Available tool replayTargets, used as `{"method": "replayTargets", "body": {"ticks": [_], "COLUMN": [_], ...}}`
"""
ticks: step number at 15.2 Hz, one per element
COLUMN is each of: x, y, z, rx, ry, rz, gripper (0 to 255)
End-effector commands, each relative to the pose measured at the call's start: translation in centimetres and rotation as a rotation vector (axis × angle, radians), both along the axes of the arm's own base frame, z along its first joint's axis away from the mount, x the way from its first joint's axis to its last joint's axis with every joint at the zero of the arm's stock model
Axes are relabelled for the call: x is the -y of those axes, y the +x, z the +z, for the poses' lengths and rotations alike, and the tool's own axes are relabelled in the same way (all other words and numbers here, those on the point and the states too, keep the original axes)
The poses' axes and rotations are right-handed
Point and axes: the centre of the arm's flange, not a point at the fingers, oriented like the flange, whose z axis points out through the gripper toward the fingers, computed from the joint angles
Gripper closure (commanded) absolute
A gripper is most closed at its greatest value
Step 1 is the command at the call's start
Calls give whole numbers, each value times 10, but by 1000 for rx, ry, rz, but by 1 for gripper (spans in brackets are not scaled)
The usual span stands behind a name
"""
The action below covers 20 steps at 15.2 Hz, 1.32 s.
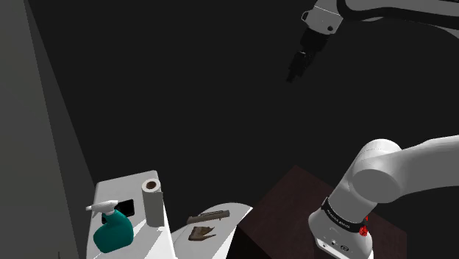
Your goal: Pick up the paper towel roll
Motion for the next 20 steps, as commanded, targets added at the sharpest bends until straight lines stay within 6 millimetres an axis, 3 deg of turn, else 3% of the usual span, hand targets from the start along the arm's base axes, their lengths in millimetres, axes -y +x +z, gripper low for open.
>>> {"method": "replayTargets", "body": {"ticks": [1, 20], "x": [0, -188], "y": [0, 74], "z": [0, -145], "rx": [0, -18], "ry": [0, 12], "rz": [0, 33], "gripper": [0, 0]}}
